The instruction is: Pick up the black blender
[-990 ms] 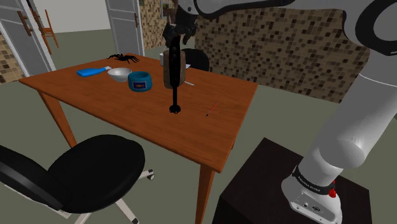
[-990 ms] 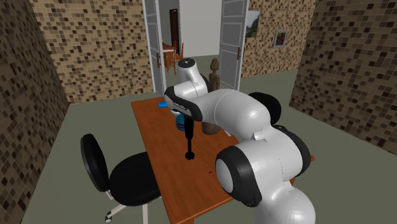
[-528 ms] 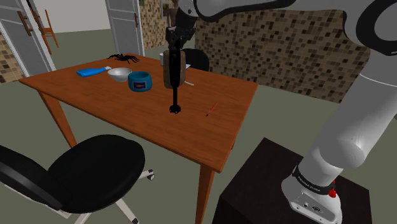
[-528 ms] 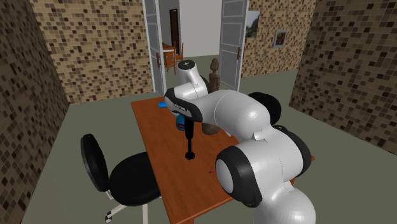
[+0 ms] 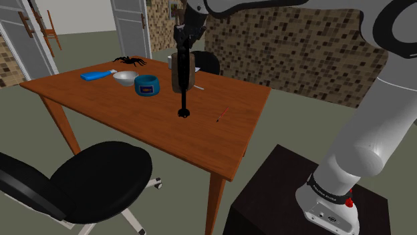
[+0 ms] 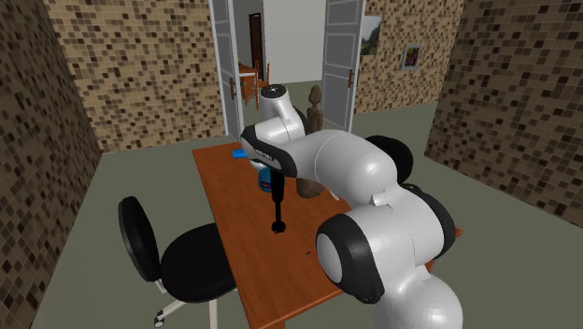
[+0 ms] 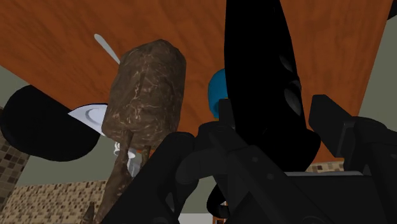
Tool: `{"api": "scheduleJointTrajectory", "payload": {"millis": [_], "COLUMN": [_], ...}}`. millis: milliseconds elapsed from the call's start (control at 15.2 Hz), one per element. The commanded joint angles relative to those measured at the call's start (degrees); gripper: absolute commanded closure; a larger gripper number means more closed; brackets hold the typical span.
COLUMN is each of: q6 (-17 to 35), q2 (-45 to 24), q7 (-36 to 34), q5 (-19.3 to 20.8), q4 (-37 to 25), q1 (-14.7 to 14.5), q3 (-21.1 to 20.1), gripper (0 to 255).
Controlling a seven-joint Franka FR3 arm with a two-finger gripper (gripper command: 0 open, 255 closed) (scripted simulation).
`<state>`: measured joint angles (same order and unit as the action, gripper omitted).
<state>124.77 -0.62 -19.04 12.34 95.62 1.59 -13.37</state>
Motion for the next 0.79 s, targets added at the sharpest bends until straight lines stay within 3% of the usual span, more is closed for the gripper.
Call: {"api": "scheduleJointTrajectory", "payload": {"millis": [0, 726], "q6": [-1.4, -10.6], "q2": [-0.1, -2.6], "q7": [0.3, 1.6], "q5": [-0.1, -0.2], "q4": [-1.7, -13.2], "q1": [-0.1, -0.5], "q3": [0.0, -0.4], "gripper": [255, 255]}}
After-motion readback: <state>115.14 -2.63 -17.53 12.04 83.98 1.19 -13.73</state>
